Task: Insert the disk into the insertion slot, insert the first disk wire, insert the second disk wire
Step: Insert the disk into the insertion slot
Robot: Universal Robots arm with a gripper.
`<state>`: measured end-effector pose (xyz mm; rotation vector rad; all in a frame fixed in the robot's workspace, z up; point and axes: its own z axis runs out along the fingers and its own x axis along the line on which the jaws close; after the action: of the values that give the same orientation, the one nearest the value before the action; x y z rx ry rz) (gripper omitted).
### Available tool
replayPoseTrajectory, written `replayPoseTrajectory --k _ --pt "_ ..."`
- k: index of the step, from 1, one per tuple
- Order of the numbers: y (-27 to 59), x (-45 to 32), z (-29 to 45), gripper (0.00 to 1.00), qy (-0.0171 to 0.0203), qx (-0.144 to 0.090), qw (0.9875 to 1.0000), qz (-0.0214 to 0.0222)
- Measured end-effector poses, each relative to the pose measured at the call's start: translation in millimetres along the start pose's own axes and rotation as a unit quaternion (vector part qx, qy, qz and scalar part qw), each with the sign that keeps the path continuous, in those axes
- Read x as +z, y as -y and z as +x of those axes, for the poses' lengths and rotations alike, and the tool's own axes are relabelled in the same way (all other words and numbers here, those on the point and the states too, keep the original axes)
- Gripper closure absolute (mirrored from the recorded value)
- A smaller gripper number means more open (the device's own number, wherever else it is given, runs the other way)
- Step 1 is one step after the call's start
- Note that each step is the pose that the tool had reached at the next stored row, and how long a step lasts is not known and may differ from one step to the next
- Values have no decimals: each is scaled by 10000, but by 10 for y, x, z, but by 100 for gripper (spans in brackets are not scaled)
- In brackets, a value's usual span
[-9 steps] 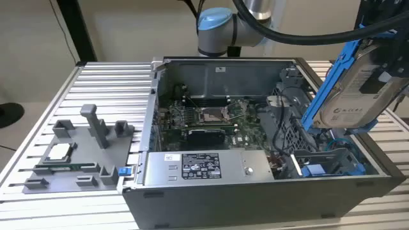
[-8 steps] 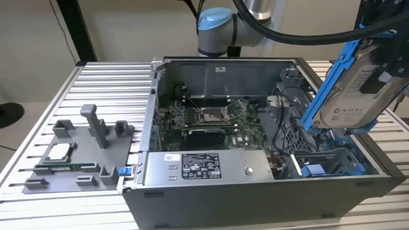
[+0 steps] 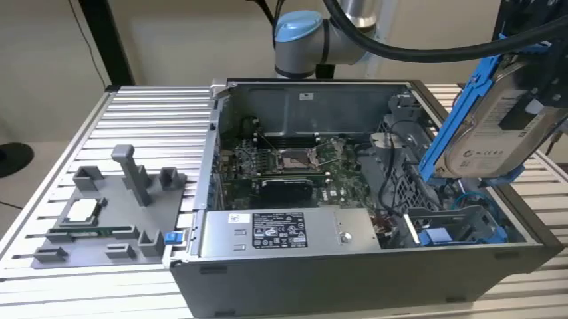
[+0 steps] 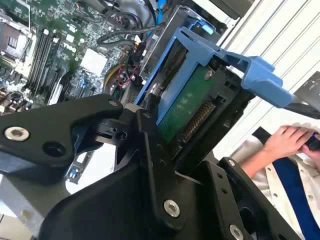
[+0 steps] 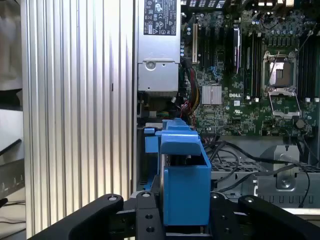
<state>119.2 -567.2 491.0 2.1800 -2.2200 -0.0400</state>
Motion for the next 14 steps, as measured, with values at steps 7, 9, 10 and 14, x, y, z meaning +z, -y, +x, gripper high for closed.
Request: replayPoseTrajectory --k 7,9,10,14 --pt "4 15 31 100 13 -1 10000 0" --pt "9 36 52 100 19 -1 10000 0" --pt "12 50 61 100 22 -1 10000 0" --pt "41 109 83 100 24 -1 10000 0"
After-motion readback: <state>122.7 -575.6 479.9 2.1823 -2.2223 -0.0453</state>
